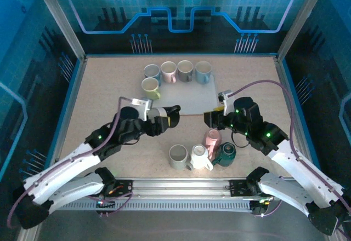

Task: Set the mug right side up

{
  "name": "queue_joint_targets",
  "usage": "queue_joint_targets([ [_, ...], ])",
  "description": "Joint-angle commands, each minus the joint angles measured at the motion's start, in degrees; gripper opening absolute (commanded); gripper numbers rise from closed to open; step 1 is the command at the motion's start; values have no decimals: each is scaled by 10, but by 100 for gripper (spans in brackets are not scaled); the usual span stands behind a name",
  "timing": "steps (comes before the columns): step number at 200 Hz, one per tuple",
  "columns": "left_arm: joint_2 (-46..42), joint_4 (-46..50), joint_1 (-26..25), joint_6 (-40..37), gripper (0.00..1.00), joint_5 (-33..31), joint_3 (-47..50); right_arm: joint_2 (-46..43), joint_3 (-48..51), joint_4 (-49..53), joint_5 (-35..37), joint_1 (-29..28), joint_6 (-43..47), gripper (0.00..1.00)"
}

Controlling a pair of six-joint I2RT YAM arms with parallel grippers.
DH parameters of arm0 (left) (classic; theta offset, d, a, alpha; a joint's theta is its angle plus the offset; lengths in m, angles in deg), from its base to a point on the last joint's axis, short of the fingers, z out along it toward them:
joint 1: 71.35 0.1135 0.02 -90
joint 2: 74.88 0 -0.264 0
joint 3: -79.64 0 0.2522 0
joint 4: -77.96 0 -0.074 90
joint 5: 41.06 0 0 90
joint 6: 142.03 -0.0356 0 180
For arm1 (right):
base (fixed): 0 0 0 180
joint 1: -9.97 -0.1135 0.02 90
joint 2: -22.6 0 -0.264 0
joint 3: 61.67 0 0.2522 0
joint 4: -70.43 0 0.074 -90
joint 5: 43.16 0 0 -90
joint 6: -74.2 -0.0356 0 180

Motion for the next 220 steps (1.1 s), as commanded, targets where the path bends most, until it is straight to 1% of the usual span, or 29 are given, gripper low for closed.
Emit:
queue_joint_targets([
  [1,-52,-182,14,83,48,49,41,9,14,-57,-54,3,-31,54],
  [24,-87,-258,22,123,49,54,79,14,27,-93,-89,3,-57,54],
  [47,-108,-338,26,156,49,62,113,22,48,-154,-157,3,-86,56],
  [58,-107,-365,26,156,49,79,120,30,49,-168,-175,4,-101,56],
  [75,-106,-355,26,127,49,105,110,44,40,-179,-203,7,-121,57],
  [91,-112,-333,26,59,50,128,96,58,25,-183,-236,7,-136,57],
  [100,-119,-305,26,19,50,122,85,64,15,-178,-249,9,-152,57],
  [108,-130,-291,26,-20,49,117,79,67,4,-157,-245,14,-181,57],
  [117,-145,-304,26,-70,46,119,87,72,-9,-130,-244,25,-217,55],
  [129,-166,-320,26,-127,45,115,97,79,-15,-106,-270,45,-271,53],
  [138,-179,-335,26,-190,41,134,105,82,-14,-100,-298,65,-320,50],
  [146,-189,-332,26,-233,40,143,106,86,-14,-105,-330,79,-363,48],
  [157,-202,-323,25,-280,40,152,106,95,-14,-119,-384,94,-414,48],
  [170,-210,-312,25,-330,38,166,103,112,-6,-165,-457,99,-480,48],
  [176,-212,-301,25,-351,37,172,99,115,-4,-175,-472,98,-497,49],
  [187,-211,-272,26,-389,35,179,85,115,-8,-169,-491,95,-509,50],
  [205,-214,-224,24,-447,33,171,58,107,-15,-137,-509,95,-497,53],
  [220,-220,-198,24,-502,33,161,46,97,-13,-152,-526,94,-517,53],
])
